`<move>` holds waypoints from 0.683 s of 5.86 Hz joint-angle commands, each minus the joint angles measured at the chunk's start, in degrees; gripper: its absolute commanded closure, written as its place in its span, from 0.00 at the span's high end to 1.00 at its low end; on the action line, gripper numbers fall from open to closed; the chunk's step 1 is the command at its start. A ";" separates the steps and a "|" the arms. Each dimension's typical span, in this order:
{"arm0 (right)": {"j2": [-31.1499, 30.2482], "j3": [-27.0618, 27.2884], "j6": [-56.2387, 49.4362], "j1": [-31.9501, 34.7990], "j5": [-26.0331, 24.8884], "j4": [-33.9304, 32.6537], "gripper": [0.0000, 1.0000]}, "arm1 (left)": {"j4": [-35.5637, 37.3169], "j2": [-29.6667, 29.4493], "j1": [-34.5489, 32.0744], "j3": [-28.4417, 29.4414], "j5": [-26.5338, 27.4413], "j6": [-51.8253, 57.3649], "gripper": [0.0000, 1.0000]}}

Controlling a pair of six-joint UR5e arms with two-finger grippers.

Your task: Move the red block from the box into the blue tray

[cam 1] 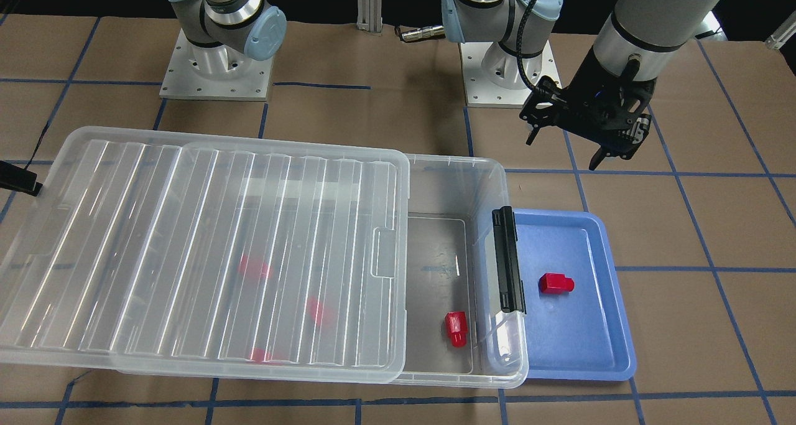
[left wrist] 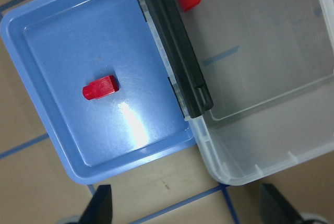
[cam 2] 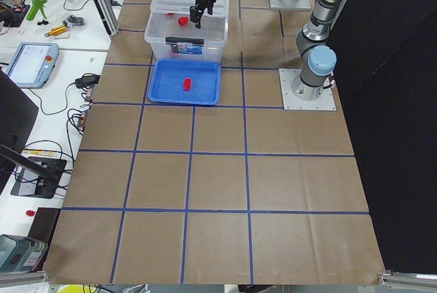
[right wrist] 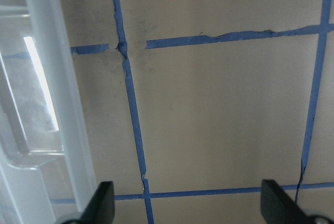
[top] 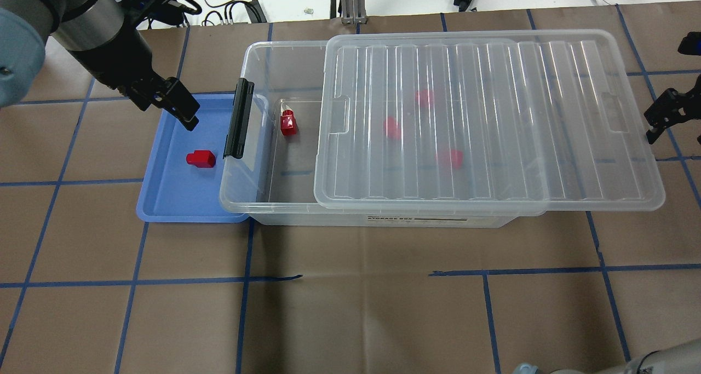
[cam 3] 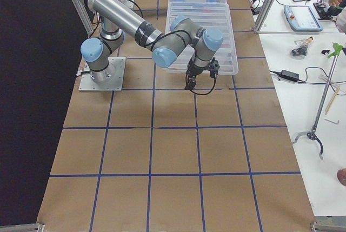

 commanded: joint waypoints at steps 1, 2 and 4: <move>-0.78 1.10 1.48 2.16 0.11 0.06 1.00 | 0.30 0.57 -4.52 0.93 0.00 -25.01 0.98; -2.00 2.41 1.75 2.34 2.20 0.06 1.00 | -0.74 0.58 -5.15 3.11 0.00 -29.48 0.99; -2.37 3.74 2.45 4.70 3.28 -0.03 1.00 | -2.34 0.49 -5.25 3.83 -0.17 -30.75 0.99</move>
